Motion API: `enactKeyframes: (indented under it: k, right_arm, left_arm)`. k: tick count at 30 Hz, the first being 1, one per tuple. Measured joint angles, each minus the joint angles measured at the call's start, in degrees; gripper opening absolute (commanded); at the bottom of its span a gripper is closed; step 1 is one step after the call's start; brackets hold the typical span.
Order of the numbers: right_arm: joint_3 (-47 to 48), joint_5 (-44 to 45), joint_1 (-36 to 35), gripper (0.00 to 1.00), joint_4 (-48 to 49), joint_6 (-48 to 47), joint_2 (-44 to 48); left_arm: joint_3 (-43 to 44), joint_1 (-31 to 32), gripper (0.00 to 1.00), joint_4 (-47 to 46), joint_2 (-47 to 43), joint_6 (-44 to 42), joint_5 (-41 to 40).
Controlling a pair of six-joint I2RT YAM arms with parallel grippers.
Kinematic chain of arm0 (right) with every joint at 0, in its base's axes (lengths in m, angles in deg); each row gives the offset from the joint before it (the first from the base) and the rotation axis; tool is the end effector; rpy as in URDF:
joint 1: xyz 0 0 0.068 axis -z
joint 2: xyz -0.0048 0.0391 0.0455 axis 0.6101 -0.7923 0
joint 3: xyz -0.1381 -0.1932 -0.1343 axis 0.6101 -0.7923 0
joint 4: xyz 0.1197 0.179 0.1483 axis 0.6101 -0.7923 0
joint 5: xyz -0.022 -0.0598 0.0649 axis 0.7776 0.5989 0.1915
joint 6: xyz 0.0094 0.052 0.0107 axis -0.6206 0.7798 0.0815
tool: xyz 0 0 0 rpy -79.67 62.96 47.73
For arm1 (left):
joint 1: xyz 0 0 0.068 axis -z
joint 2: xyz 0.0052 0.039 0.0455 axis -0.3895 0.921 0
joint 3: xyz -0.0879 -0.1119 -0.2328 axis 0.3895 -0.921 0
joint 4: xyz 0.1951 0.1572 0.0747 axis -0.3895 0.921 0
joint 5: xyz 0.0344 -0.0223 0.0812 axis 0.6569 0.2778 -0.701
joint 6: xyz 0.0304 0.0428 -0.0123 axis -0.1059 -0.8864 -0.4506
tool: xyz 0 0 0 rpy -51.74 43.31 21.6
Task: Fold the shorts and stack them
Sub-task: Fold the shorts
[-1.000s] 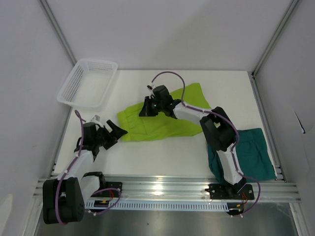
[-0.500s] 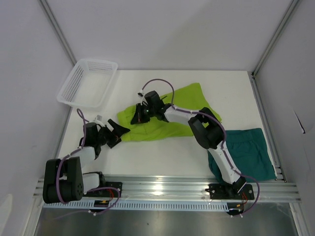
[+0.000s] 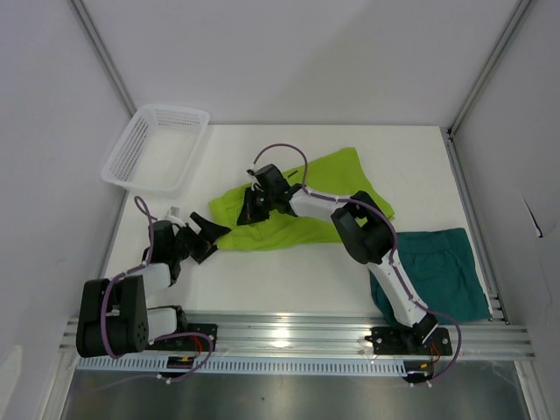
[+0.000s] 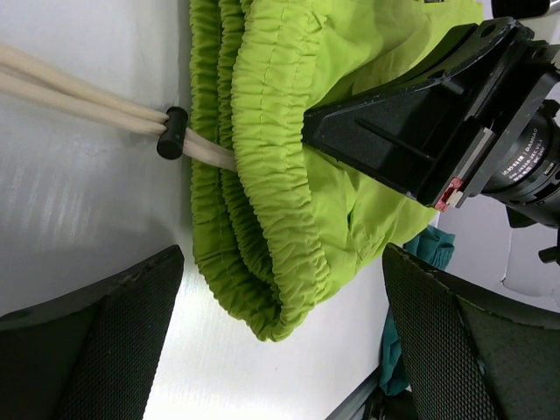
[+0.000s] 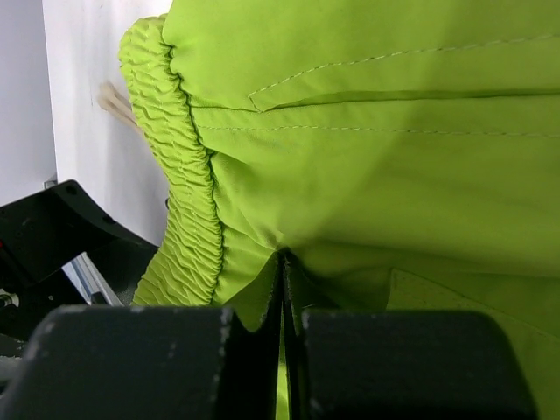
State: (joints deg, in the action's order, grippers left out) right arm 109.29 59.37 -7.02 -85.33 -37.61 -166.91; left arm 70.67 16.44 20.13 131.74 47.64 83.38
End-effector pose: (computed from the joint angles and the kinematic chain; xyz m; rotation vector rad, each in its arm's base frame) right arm 0.3625 0.3793 0.1320 -0.4312 2.5087 1.1775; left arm 0.1965 0.0029 0.1260 -0.7517 2.1453 -1.0311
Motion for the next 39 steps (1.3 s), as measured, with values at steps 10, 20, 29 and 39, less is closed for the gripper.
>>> enactKeyframes:
  k: [10, 20, 29, 39]
  right_arm:
    - [0.11, 0.20, -0.28, 0.00, -0.15, -0.28, -0.02]
    - [0.09, 1.03, -0.79, 0.00, -0.15, -0.31, -0.02]
    - [-1.36, 0.66, -1.03, 0.00, 2.34, 0.74, -0.02]
    - [-2.36, -0.07, -1.03, 0.00, 4.50, 1.92, -0.02]
  left_arm:
    - [1.66, 1.27, 0.93, -8.63, 8.20, 4.07, 0.33]
    - [3.52, 1.49, 0.89, -6.43, 8.09, 5.31, -4.35]
    - [7.45, 1.73, 0.84, -5.44, 11.50, 5.44, -9.27]
    - [9.66, 1.86, 0.77, -6.32, 14.60, 6.36, -10.14]
